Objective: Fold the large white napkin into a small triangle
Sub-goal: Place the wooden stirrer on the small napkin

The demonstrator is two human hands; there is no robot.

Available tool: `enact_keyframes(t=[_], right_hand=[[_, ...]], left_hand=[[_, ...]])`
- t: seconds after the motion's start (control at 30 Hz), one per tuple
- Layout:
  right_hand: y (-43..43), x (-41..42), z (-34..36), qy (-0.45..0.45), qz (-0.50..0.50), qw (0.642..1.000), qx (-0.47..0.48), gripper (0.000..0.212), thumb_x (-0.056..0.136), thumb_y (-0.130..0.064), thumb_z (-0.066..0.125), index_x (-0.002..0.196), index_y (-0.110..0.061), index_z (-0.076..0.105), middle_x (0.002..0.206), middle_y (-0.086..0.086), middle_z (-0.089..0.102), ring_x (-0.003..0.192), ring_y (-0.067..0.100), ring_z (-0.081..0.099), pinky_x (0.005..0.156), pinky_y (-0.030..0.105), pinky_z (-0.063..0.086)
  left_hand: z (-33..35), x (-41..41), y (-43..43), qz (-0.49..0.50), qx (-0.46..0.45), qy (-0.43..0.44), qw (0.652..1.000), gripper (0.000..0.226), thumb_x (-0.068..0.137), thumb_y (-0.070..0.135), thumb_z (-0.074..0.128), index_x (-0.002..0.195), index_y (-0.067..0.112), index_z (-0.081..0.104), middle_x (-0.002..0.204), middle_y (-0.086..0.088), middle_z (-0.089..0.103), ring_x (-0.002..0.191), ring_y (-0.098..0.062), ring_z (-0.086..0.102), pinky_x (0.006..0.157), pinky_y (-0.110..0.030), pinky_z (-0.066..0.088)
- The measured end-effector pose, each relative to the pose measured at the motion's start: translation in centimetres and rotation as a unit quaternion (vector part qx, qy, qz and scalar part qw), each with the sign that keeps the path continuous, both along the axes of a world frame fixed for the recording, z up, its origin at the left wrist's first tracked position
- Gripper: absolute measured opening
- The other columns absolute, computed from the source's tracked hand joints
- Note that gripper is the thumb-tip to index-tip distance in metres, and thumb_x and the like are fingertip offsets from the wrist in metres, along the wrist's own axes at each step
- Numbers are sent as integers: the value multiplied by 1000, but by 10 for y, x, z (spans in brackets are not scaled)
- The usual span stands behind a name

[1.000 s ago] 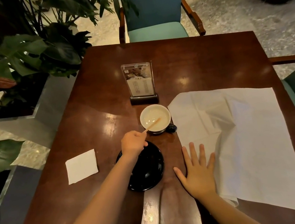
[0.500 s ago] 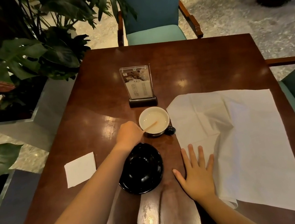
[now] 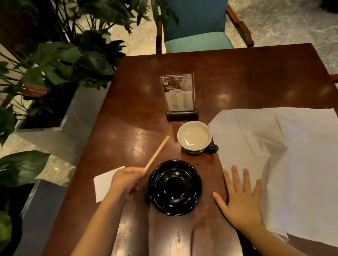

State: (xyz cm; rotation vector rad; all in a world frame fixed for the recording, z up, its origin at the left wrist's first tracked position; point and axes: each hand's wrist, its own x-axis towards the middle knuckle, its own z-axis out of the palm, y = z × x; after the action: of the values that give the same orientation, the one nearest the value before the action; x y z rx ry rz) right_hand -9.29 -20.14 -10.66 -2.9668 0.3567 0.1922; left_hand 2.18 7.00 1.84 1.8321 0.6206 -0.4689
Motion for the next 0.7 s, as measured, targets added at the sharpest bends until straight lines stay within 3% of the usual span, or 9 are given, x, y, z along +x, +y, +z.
enact_keyframes(t=[0.17, 0.43, 0.7], right_hand=[[0, 0, 1, 2, 2, 1000, -3, 77, 89, -67, 14, 147, -19, 25, 156, 10, 20, 143, 36, 9, 110, 60, -3], [-1, 0, 0, 7, 3, 1000, -9, 74, 88, -65, 10, 150, -23, 11, 158, 4, 4, 144, 33, -3, 109, 54, -17], [0, 0, 2, 8, 4, 1000, 16, 74, 86, -66, 7, 147, -25, -3, 155, 2, -11, 144, 32, -13, 110, 57, -15]], left_hand=[[-18, -31, 36, 93, -13, -4, 996, 8, 86, 9, 63, 87, 8, 71, 72, -8, 59, 59, -17, 42, 52, -26, 33], [-41, -71, 55, 197, -4, -4, 980, 13, 86, 8, 63, 96, 4, 70, 75, -2, 62, 66, -13, 47, 57, -26, 36], [-54, -91, 50, 242, 16, -25, 970, 16, 88, 7, 61, 101, 2, 69, 69, -3, 59, 60, -12, 46, 56, -23, 37]])
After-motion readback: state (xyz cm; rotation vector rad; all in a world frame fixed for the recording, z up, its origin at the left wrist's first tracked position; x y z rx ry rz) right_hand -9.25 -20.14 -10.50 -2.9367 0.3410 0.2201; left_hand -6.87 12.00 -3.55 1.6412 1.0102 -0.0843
